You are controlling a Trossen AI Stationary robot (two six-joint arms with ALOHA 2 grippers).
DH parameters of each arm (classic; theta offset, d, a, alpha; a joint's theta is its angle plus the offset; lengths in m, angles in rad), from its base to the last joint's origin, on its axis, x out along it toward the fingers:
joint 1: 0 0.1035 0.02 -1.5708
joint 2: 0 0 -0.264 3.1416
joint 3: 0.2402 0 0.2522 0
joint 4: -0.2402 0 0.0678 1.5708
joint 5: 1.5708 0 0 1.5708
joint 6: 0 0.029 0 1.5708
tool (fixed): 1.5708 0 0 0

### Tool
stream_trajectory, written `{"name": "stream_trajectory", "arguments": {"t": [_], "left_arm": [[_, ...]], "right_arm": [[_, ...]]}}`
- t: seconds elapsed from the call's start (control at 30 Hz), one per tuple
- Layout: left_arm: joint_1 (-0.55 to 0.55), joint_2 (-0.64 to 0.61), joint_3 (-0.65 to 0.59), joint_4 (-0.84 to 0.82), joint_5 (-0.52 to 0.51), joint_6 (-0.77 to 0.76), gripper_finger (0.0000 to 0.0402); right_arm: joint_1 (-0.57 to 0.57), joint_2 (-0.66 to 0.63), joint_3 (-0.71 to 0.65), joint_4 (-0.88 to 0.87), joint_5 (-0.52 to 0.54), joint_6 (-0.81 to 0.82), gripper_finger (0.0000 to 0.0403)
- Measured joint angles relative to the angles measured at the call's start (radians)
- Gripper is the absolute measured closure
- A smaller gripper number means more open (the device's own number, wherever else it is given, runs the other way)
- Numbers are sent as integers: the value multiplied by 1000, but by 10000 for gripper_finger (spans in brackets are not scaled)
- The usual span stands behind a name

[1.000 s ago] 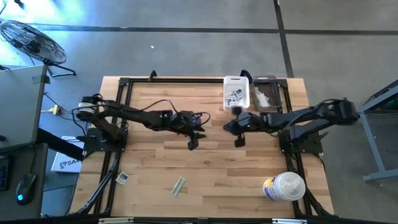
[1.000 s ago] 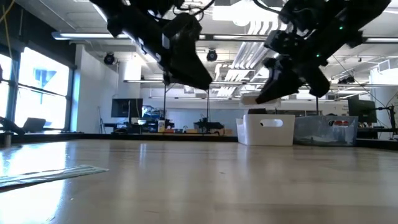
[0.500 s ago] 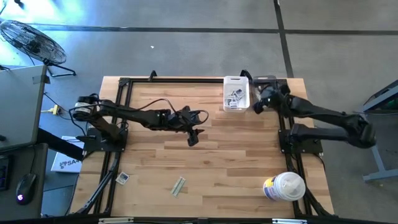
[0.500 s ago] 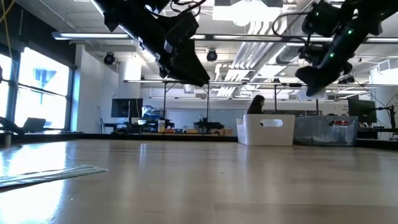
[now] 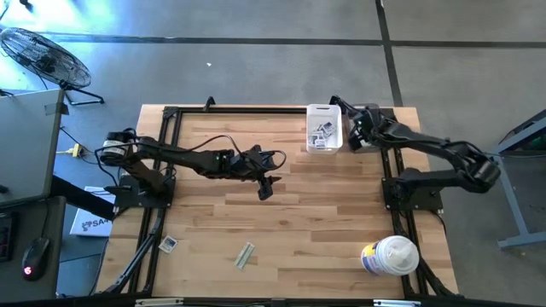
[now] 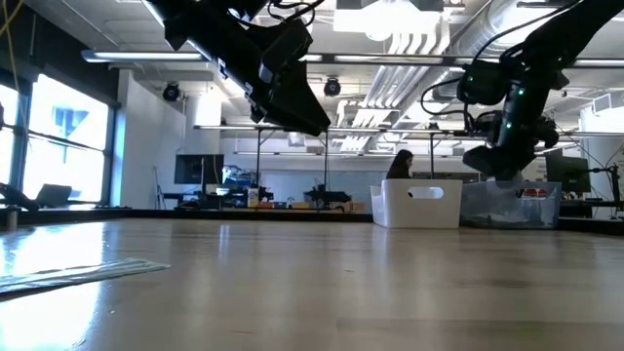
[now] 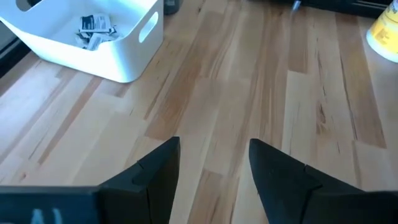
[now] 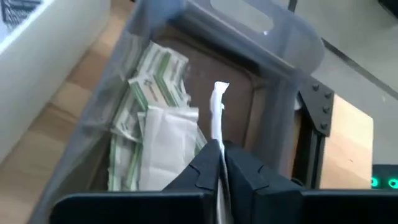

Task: Pick & Place First Aid Supplies
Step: Put the bandage into the gray bin

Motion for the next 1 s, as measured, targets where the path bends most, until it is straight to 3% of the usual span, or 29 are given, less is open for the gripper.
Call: {"name": "stream_trajectory", "arguments": {"t": [0.37, 0.63, 0.83, 1.0], "left_arm": [[0, 0, 0, -3, 8, -4, 211], [-7, 0, 0, -3, 13, -29, 211], [-75, -9, 26, -10, 36, -57, 211], [-202, 10, 24, -102, 103, -144, 211]], "right_arm": [[7, 0, 0, 64, -78, -5, 309], [82, -169, 0, 71, -150, -19, 294], [176, -319, 0, 211, -434, -118, 304], [258, -336, 0, 364, -631, -205, 310]]}}
